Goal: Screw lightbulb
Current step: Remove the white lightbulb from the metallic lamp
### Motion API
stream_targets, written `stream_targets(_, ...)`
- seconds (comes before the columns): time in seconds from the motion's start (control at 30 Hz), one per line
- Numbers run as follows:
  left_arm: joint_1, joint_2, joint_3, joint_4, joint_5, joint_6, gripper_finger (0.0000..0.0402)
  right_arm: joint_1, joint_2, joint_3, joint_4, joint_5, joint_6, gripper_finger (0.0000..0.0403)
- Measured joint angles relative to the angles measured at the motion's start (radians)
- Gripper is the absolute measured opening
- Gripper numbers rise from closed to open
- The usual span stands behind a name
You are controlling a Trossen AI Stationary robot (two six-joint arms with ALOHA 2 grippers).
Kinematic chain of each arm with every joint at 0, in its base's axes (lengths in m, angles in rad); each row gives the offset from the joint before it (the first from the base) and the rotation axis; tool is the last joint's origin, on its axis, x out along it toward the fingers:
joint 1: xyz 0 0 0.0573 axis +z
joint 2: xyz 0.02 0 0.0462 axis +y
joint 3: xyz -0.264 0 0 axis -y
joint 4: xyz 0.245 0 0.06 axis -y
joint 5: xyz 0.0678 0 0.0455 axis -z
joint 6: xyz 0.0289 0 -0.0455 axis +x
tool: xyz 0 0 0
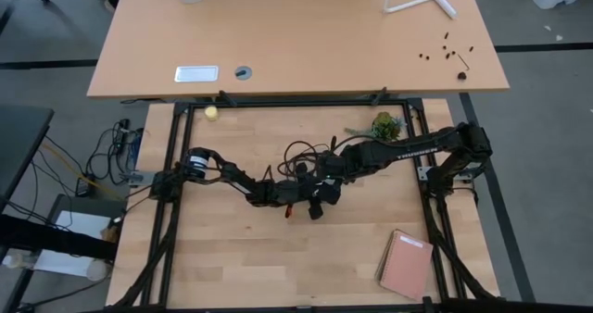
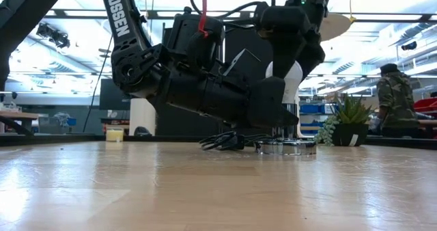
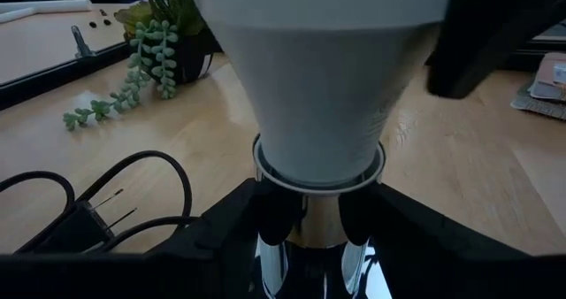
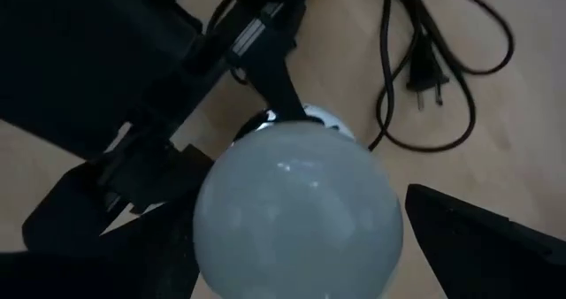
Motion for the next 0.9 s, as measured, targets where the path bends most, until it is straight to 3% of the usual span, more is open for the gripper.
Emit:
stream_targets(0.2,0.0,0.0,0.0,0.0,0.0,0.0,0.0198,-0.01,0.001,0.0,0.0,-0.01,-0.006,0.0362)
stream_targets(0.5,0.0,0.0,0.0,0.0,0.0,-0.003,0.0198,-0.019,0.001,0.0,0.014,-0.018,-0.086,0.028)
stream_targets(0.6,0.0,0.0,0.0,0.0,0.0,-0.002,0.0198,-0.013,0.002,-0.002,0.036,-0.024,-0.214,0.0271)
stream_targets(0.9,0.0,0.0,0.0,0.0,-0.002,0.004,0.0198,-0.014,0.002,-0.003,0.051,-0.099,-0.814,0.0286)
